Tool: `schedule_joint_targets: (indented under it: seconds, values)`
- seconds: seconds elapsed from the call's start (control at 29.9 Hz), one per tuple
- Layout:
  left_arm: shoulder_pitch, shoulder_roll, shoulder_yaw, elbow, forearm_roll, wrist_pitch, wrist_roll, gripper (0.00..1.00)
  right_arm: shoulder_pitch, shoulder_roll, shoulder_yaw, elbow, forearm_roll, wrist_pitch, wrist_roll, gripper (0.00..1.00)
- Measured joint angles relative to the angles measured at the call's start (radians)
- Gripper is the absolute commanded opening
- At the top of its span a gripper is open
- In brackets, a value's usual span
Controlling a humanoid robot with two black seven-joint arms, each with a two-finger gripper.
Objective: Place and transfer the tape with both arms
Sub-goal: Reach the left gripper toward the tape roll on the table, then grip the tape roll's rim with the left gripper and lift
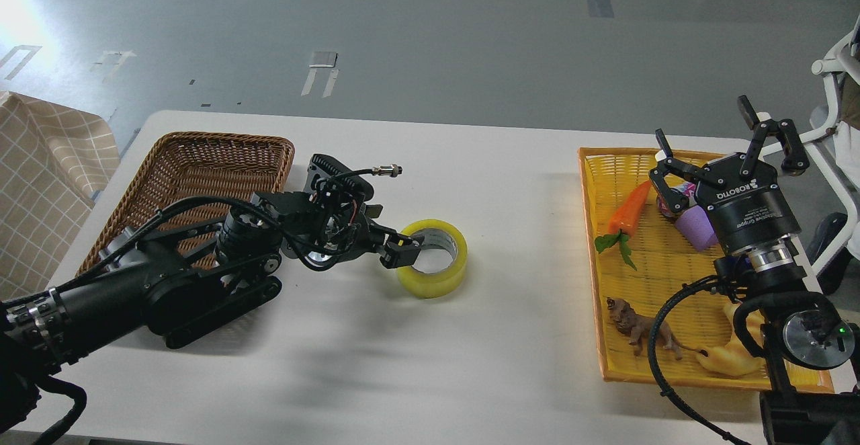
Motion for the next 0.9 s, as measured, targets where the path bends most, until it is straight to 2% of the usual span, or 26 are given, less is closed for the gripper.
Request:
schedule_joint_targets:
  seconds: [0.2,0.33,0.43,0.77,0.87,0.9]
  values:
    - [-0.002,-0.020,-0.001,0.007,-0.007,-0.030,0.000,0.82,0.000,0.003,0.000,-0.005,0.000,0.000,0.000,0.99]
    - [-0.001,-0.031,-0.002,0.007,-0.011,-0.035,0.000,0.64,0.001,0.002,0.000,-0.006,0.000,0.000,0.000,0.99]
    - [0.000,-0.033,-0.002,0.007,-0.017,-0.035,0.000,0.57,0.002,0.002,0.000,-0.006,0.000,0.000,0.000,0.99]
    - [-0.002,-0.048,-0.003,0.056,-0.026,-0.036,0.002,0.53,0.000,0.001,0.000,-0.006,-0.001,0.000,0.000,0.99]
    - [-0.001,-0.052,-0.002,0.075,-0.027,-0.036,0.002,0.40,0.000,0.001,0.000,-0.007,-0.001,0.000,0.000,0.99]
    - [-0.001,-0.053,-0.002,0.082,-0.027,-0.036,0.002,0.31,0.000,0.001,0.000,-0.007,-0.001,0.000,0.000,0.99]
